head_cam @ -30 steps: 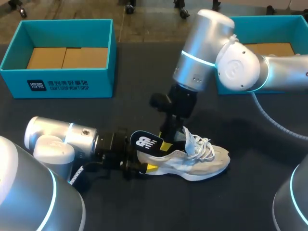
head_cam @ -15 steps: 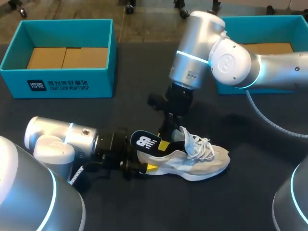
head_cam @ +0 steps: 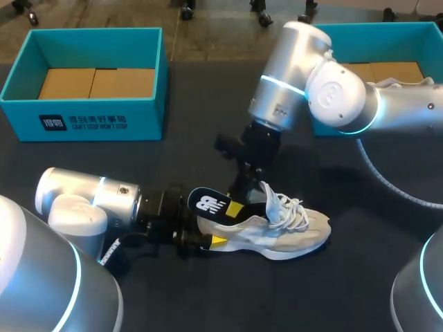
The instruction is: Take the shoe out of the shoebox, open the shoe tongue, remove and reinsert the insole, then place the shoe into the shoebox
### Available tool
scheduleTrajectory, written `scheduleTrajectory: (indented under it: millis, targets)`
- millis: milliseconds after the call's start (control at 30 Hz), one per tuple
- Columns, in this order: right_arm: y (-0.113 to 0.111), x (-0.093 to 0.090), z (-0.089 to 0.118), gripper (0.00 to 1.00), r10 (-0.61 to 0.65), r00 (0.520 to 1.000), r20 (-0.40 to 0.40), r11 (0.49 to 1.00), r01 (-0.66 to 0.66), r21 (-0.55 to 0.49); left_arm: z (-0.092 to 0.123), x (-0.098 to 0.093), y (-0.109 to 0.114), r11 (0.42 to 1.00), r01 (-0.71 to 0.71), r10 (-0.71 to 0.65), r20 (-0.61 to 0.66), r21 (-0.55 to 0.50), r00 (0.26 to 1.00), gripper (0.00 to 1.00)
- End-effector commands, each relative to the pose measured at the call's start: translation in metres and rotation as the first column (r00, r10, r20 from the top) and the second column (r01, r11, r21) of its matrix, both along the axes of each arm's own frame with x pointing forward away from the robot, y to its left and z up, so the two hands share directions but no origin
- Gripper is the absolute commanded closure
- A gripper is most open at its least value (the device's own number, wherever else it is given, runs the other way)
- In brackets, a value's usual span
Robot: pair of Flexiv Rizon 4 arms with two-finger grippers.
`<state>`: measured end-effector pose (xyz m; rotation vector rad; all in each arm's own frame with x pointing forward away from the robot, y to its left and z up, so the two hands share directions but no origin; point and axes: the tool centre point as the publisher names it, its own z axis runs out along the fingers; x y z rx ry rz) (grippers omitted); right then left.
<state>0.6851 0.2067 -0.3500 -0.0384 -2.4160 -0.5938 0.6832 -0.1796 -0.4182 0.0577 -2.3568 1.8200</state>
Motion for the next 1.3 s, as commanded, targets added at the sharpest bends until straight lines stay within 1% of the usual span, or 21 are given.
scheduleTrajectory:
  millis: [33, 300, 433, 467, 500, 533, 767, 867, 933, 967, 1300]
  targets:
    - [0.003, -0.005, -0.001, 0.64, 0.001, 1.0, 0.004, 1.0, -0.001, 0.004, 0.0, 0.0, -0.001, 1.0, -0.001, 0.001, 0.0, 0.002, 1.0, 1.0]
    - [0.004, -0.006, 0.004, 0.67, -0.003, 1.0, 0.013, 1.0, 0.003, 0.013, 0.0, 0.0, -0.001, 1.0, -0.001, 0.001, 0.0, 0.002, 1.0, 1.0]
    - [0.003, -0.007, 0.008, 0.76, -0.005, 1.0, 0.018, 1.0, 0.004, 0.011, 0.0, 0.0, -0.001, 1.0, -0.001, 0.001, 0.0, 0.002, 1.0, 1.0]
    - [0.003, -0.008, 0.008, 0.87, -0.004, 1.0, 0.02, 1.0, 0.004, 0.011, 0.0, 0.0, -0.001, 1.0, -0.001, 0.001, 0.0, 0.002, 1.0, 1.0]
    - [0.003, -0.008, 0.008, 0.91, -0.002, 1.0, 0.02, 1.0, 0.001, 0.017, 0.0, 0.0, -0.001, 1.0, -0.001, 0.001, 0.0, 0.002, 1.0, 1.0]
    - [0.003, -0.008, 0.008, 1.0, 0.004, 1.0, 0.02, 1.0, -0.004, 0.021, 0.0, 0.0, -0.001, 1.0, -0.001, 0.001, 0.0, 0.002, 1.0, 1.0]
    - [0.005, -0.009, 0.012, 1.0, 0.021, 0.999, 0.031, 0.999, -0.022, 0.038, 0.0, 0.0, -0.001, 1.0, -0.001, 0.001, 0.0, 0.002, 1.0, 1.0]
    - [0.008, -0.009, 0.018, 1.0, 0.048, 0.998, 0.052, 0.996, -0.051, 0.066, 0.0, 0.0, -0.001, 1.0, -0.001, 0.001, 0.0, 0.002, 1.0, 1.0]
    - [0.01, -0.008, 0.026, 1.0, 0.072, 0.995, 0.073, 0.99, -0.08, 0.113, 0.0, 0.0, -0.001, 1.0, -0.001, 0.001, 0.0, 0.002, 1.0, 1.0]
    - [0.011, -0.009, 0.032, 1.0, 0.037, 0.995, 0.095, 0.997, -0.043, 0.062, 0.0, 0.0, -0.001, 1.0, -0.001, 0.001, 0.0, 0.002, 1.0, 1.0]
    - [0.011, -0.009, 0.032, 1.0, 0.037, 0.995, 0.095, 0.997, -0.043, 0.062, 0.0, 0.0, -0.001, 1.0, -0.001, 0.001, 0.0, 0.002, 1.0, 1.0]
